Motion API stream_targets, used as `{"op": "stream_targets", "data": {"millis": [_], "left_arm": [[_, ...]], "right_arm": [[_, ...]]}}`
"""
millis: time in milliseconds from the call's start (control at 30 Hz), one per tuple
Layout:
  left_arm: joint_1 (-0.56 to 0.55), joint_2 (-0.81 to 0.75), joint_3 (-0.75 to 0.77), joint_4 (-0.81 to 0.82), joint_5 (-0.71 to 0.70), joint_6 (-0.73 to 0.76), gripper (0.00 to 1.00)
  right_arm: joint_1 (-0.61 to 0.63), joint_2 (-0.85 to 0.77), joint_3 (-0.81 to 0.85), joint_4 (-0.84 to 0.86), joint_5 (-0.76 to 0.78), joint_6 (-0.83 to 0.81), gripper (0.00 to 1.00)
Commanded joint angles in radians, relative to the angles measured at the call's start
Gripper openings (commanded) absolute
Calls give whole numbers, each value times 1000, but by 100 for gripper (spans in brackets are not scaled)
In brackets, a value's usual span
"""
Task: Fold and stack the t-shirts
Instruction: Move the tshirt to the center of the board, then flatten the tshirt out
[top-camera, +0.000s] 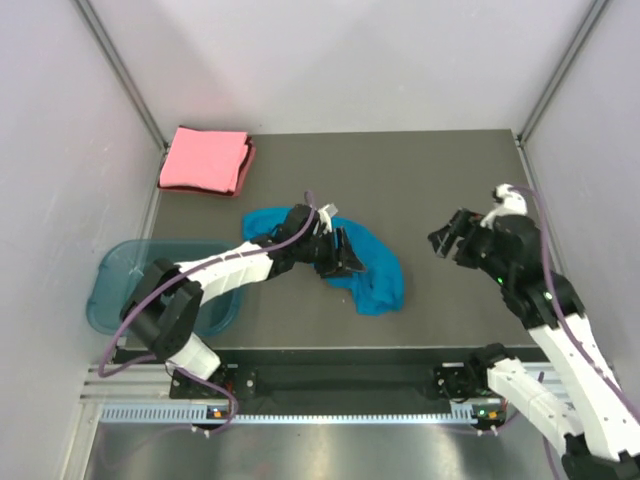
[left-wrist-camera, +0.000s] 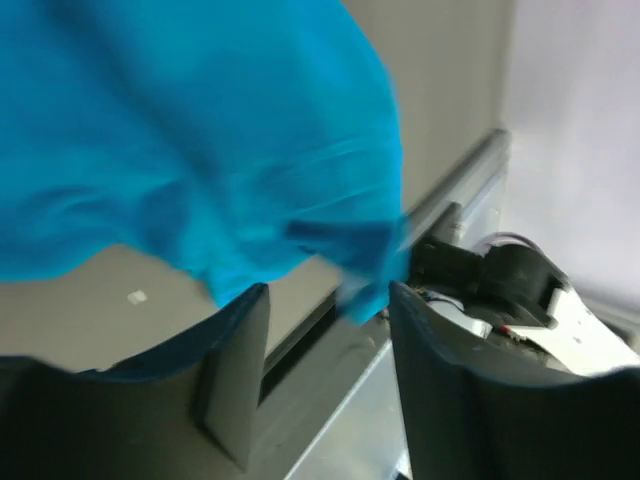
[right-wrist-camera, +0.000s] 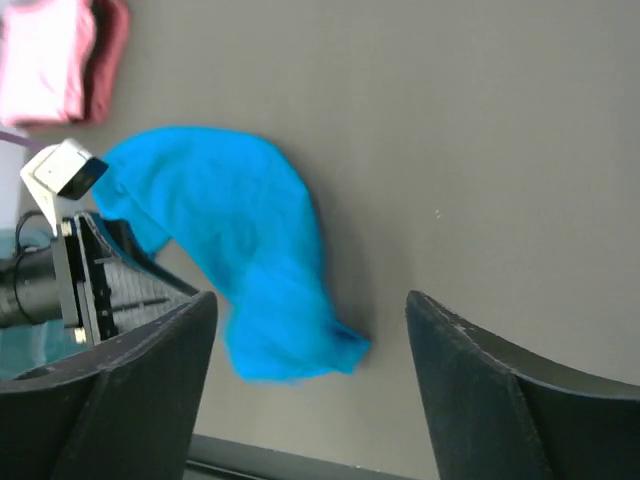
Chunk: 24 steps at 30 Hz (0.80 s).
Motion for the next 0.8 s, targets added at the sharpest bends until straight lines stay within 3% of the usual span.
{"op": "stream_targets", "data": {"millis": [0, 133, 300, 467, 667, 767], "left_arm": [[16, -70, 12, -24, -109, 83, 57], [48, -102, 133, -348, -316, 146, 61], [146, -133, 161, -572, -592, 190, 64], [328, -173, 159, -673, -667, 236, 66], [338, -168, 101, -702, -637, 246, 70], [332, -142, 57, -665, -618, 238, 70]], "right_arm": [[-1, 118, -34, 149, -75, -53, 74], [-1, 270, -73, 249, -173, -76, 65], [42, 472, -110, 353, -227, -95, 60], [50, 577, -148, 353, -192, -98, 56], [50, 464, -249, 237, -113, -9, 70], [51, 381, -310, 230, -118, 78, 71]]}}
